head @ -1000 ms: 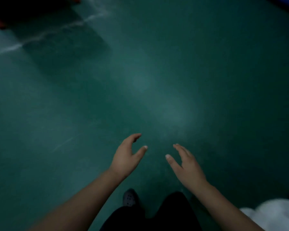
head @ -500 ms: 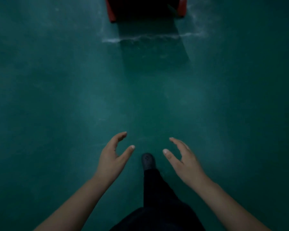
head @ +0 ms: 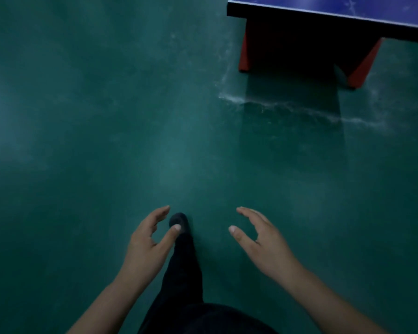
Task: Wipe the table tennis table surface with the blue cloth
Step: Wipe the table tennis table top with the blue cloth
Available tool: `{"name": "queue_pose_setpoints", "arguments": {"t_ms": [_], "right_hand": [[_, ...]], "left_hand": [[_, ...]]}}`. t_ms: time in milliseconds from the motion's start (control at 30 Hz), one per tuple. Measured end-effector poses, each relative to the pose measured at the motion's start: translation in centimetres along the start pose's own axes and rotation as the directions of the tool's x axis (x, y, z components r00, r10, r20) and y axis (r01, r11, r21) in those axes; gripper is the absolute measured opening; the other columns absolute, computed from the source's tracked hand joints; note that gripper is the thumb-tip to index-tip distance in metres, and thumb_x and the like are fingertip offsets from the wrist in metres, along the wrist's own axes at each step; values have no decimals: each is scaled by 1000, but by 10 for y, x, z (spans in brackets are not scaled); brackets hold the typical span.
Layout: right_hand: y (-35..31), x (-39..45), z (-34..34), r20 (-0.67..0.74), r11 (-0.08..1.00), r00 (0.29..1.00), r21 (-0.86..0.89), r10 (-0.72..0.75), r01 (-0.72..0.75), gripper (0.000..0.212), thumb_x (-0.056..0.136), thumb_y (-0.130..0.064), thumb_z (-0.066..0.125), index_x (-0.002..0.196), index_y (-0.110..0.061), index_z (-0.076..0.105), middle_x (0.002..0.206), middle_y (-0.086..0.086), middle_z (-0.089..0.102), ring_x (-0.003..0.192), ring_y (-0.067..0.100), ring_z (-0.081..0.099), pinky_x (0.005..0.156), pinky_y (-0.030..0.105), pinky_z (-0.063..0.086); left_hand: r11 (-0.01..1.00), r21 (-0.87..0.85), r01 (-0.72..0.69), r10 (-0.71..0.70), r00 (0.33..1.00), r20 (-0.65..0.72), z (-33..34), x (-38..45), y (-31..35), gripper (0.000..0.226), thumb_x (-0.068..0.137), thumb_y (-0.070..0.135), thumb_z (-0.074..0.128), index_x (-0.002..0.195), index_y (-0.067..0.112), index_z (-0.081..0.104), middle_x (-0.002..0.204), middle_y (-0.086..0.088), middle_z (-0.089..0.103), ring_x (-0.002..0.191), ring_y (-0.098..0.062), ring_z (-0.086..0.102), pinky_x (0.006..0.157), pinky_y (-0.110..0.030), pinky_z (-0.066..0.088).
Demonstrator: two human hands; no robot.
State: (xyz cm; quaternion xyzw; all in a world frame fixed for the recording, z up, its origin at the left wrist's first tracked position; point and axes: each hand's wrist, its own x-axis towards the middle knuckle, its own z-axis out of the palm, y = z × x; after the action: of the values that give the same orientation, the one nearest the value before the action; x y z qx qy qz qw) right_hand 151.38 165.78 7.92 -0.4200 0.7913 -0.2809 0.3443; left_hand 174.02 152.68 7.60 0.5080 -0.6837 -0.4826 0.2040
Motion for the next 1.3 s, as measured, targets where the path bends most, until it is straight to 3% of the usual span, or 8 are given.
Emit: {"name": "queue_pose_setpoints", "arguments": {"t_ms": [233,400,567,667,733,867,933,1300], "right_hand": [[-71,198,-20,-60,1000,998,2,27,-27,76,85,-78,39,142,-30,48,146,-14,45,132,-6,35,107,14,23],[-114,324,-57,-110,999,993,6,38,-38,85,77,-84,34,142,-32,47,140,-23,40,132,-8,33,108,14,23],[-122,460,-92,-177,991,977,77,117,-105,82,80,-83,39,142,-30,49,140,-22,42,134,-4,35,111,18,24],[-124,551,-121,-195,983,970,137,149,-123,73,78,-69,49,140,-30,51,140,-19,44,134,0,39,112,21,28],[-125,614,-149,-193,980,968,147,159,-132,71,78,-66,52,139,-30,51,140,-18,45,133,1,40,110,20,29],[-150,740,-207,-170,988,978,117,120,-101,89,73,-87,38,141,-31,49,140,-21,43,132,-3,36,108,19,27],[-168,800,-232,-131,992,987,93,92,-80,86,75,-83,39,143,-32,46,140,-23,40,131,-5,34,107,19,26],[-240,1124,-299,-186,985,975,146,120,-94,67,83,-67,52,141,-34,47,136,-23,40,126,-5,35,104,22,29]], "left_hand": [[999,25,-21,20,998,53,-36,218,21,36,88,50,65,122,41,57,128,21,60,121,12,51,103,-10,37],[994,59,-88,81,990,119,-52,376,74,36,92,36,68,126,36,59,128,22,58,122,9,50,107,-21,38],[989,53,-135,124,976,179,-37,526,110,34,91,30,70,121,40,58,125,30,55,120,16,48,103,-12,35],[991,69,-116,106,986,128,-25,621,131,32,89,27,72,116,40,60,123,23,60,118,16,50,99,-4,33],[997,44,-62,58,995,83,-18,685,148,31,89,28,73,113,42,61,123,19,63,119,8,54,101,-13,38],[997,45,-64,61,996,70,-13,805,200,30,89,30,73,114,43,62,123,18,64,120,4,55,96,-7,36],[995,63,-81,76,994,76,-13,864,223,32,89,30,72,118,39,62,125,19,63,121,6,54,96,-3,33],[996,-2,-92,92,995,32,-28,1195,272,32,91,27,70,113,47,59,122,34,54,113,22,44,107,-31,42]]}}
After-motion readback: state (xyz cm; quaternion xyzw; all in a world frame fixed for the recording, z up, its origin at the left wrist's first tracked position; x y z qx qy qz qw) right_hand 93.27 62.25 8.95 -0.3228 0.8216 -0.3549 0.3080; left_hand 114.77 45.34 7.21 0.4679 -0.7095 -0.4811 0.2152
